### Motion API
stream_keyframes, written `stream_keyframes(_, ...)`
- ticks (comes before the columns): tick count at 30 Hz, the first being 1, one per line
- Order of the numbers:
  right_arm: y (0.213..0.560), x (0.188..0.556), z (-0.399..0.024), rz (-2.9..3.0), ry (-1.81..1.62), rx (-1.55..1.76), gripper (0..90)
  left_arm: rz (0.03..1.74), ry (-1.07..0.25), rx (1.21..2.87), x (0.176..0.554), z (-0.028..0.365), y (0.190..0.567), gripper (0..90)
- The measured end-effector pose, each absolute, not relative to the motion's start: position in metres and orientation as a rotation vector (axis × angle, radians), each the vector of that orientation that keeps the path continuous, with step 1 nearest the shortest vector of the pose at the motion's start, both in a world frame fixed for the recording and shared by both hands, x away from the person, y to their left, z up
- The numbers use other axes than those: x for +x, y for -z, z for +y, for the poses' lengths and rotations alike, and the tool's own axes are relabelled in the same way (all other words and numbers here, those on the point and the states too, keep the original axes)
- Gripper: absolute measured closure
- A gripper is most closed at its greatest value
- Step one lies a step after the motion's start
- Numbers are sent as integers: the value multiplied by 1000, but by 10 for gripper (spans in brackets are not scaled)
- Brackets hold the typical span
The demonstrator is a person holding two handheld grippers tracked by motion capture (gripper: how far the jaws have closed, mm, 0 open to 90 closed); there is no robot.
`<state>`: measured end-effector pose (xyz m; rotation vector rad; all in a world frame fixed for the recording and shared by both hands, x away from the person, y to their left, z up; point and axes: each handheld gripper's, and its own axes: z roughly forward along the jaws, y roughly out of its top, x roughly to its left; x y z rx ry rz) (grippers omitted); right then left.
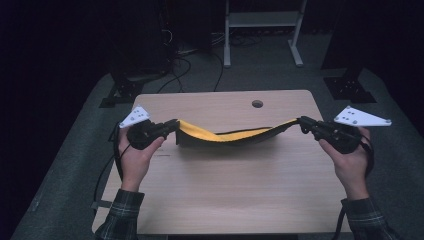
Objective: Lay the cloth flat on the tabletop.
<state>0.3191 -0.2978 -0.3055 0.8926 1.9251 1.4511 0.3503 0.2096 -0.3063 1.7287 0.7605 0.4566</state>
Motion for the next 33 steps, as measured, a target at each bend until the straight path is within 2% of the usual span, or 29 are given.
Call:
stream_keyframes(5, 285, 307, -298, 1877, -1470, 841, 858, 723, -486, 1698, 341, 209, 286, 832)
stream_keyframes(10, 278, 308, -297, 1866, -1465, 832, 858, 724, -494, 1694, 346, 204, 283, 832)
stream_keyframes(17, 274, 339, -294, 1860, -1429, 871, 859, 764, -525, 1679, 383, 198, 279, 834)
stream_keyframes(22, 247, 368, -291, 1799, -1429, 879, 859, 776, -584, 1616, 403, 198, 257, 835)
stream_keyframes(25, 239, 370, -289, 1788, -1424, 863, 859, 757, -611, 1614, 404, 196, 248, 834)
stream_keyframes(29, 242, 374, -286, 1804, -1420, 858, 858, 775, -592, 1666, 407, 194, 262, 834)
stream_keyframes(33, 270, 381, -286, 1848, -1415, 914, 859, 830, -518, 1709, 415, 194, 296, 834)
